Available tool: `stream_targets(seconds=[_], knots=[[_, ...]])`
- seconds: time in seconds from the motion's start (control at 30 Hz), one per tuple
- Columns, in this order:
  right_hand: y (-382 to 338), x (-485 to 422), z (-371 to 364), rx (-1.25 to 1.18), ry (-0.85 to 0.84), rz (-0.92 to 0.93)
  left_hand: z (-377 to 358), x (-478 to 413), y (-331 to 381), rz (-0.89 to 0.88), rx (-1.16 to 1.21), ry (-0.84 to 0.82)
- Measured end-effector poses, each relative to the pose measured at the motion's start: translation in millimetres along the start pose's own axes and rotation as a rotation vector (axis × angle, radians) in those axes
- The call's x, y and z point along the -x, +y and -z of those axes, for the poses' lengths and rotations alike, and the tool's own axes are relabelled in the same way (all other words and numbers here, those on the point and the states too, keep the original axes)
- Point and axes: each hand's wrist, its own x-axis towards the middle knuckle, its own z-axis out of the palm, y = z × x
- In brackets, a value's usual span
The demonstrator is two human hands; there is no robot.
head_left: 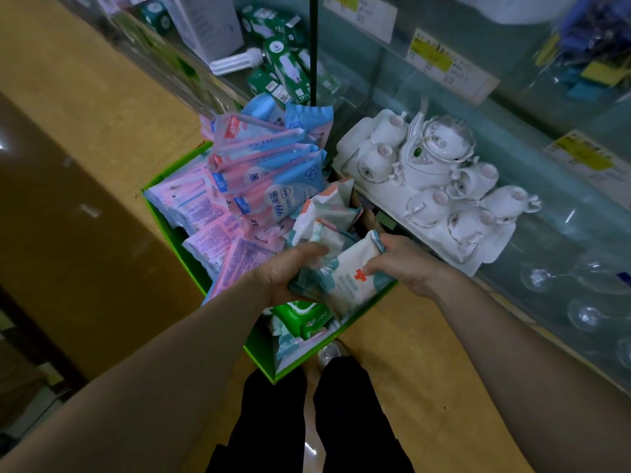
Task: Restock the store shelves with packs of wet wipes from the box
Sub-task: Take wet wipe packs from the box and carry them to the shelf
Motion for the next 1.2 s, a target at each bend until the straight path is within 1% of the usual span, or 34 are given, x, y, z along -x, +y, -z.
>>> stream_targets(seconds=[0.07, 0.1, 0.13, 0.17, 0.23, 0.27, 0.33, 0.43, 0.53, 0.67, 0.73, 0.83, 0.97, 1.03, 1.1, 1.13, 1.2], knots=[[1.1, 1.5, 1.2, 0.041, -0.007, -0.028, 1.2, -3.6, 0.4, -0.072, 0.040, 0.110], [3.7, 1.5, 1.6, 0.006, 0.010, -0.056, 2.7, -6.3, 1.2, -0.103, 0.065, 0.171], [6.8, 1.1, 2.6, -0.099, 0.031, -0.103, 4.4, -8.7, 1.0, -0.133, 0.079, 0.225], [9.7, 0.5, 3.6, -0.256, 0.053, -0.158, 5.7, -11.3, 0.8, -0.165, 0.063, 0.267], [13.6, -2.0, 5.5, -0.576, 0.076, -0.235, 4.4, -12.9, -1.2, -0.222, -0.018, 0.293], [13.0, -1.4, 6.4, -0.672, 0.079, -0.246, 1.6, -11.7, -2.8, -0.240, -0.039, 0.284], [9.3, 0.4, 6.4, -0.778, 0.084, -0.246, -4.9, -8.1, -5.6, -0.251, -0.002, 0.259], [3.0, 2.8, 4.4, -0.859, 0.071, -0.232, -6.9, -11.4, -7.3, -0.216, 0.088, 0.328], [0.0, 2.2, 0.4, -0.856, 0.039, -0.225, -8.7, -10.1, -5.2, -0.213, 0.181, 0.349], [-4.7, -0.6, -8.4, -0.833, 0.022, -0.210, -15.6, -0.2, -2.3, -0.218, 0.344, 0.197], [-5.0, 0.0, -12.4, -0.728, 0.010, -0.224, -18.5, 0.5, -4.6, -0.248, 0.396, 0.144], [-1.4, 2.6, -18.2, -0.549, 0.008, -0.281, -21.6, -1.2, -10.7, -0.310, 0.432, 0.129], [5.4, 5.8, -24.6, -0.462, 0.044, -0.343, -25.8, 6.9, -16.4, -0.325, 0.438, 0.030], [7.8, 6.8, -28.3, -0.492, 0.016, -0.335, -29.9, 15.8, -14.4, -0.301, 0.480, 0.021], [7.6, 8.1, -32.8, -0.615, -0.048, -0.304, -27.2, 18.1, -12.8, -0.249, 0.564, 0.034], [7.1, 7.9, -34.5, -0.641, -0.072, -0.286, -23.9, 18.2, -11.1, -0.218, 0.568, 0.034], [7.8, 6.0, -35.8, -0.595, -0.072, -0.249, -17.2, 19.8, -4.9, -0.151, 0.455, 0.064]])
